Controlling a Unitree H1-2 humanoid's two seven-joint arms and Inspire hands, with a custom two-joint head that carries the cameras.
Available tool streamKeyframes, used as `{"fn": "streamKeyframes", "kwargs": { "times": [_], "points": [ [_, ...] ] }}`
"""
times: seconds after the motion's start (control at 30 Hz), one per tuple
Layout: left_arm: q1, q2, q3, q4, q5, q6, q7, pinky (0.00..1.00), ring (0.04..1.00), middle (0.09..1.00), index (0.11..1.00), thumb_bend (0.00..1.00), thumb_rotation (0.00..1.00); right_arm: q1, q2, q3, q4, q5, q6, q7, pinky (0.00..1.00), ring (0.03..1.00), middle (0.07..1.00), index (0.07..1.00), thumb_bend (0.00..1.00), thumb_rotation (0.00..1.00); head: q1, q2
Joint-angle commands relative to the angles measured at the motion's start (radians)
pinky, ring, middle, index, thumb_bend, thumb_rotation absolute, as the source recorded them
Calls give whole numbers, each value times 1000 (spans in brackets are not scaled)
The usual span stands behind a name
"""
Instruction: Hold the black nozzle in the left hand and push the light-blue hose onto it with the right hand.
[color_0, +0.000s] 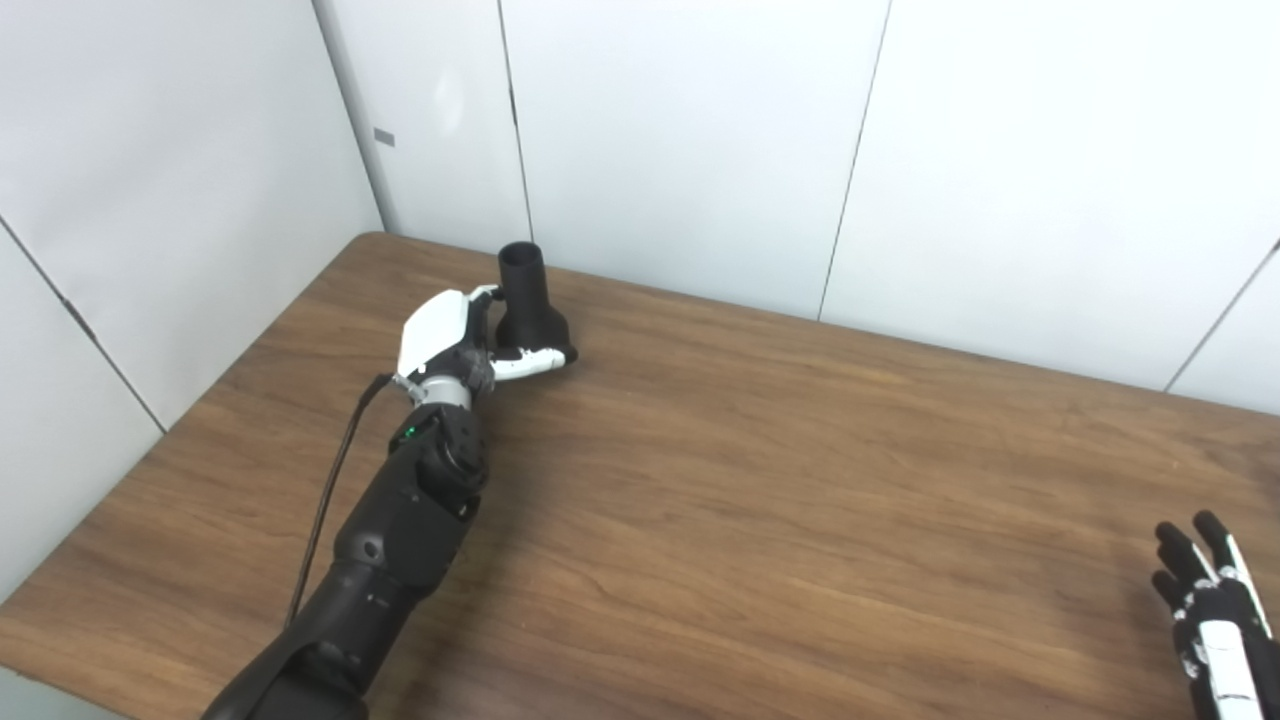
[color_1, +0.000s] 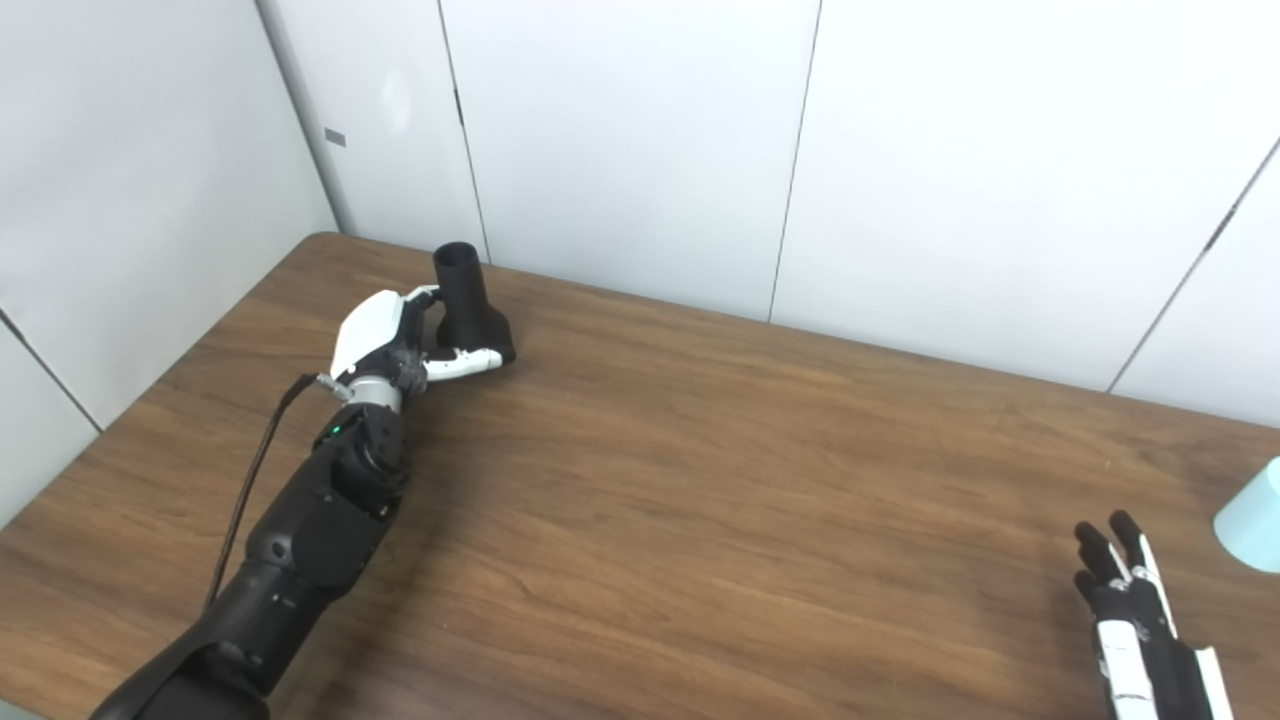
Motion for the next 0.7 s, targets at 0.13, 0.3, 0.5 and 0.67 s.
{"fn": "streamKeyframes", "kwargs": {
  "times": [0.13,0.3,0.5,0.67],
  "points": [
    [-77,11,-20,40,15,-19,25,995,962,919,850,891,427,23,10,8,7,11,-17,3,956,954,924,985,371,842,-4,3],
    [-91,1,-39,83,21,-26,45,1000,955,904,839,891,420,27,6,11,3,10,-16,8,980,967,931,995,382,862,-7,6],
    [-96,2,-59,111,23,-42,63,1000,929,879,827,886,410,30,7,9,2,11,-21,5,975,947,909,983,406,864,-8,11],
    [-103,3,-65,133,19,-52,76,1000,914,865,816,873,397,32,9,10,-12,8,-6,2,998,945,897,990,400,878,-9,14]
  ]
}}
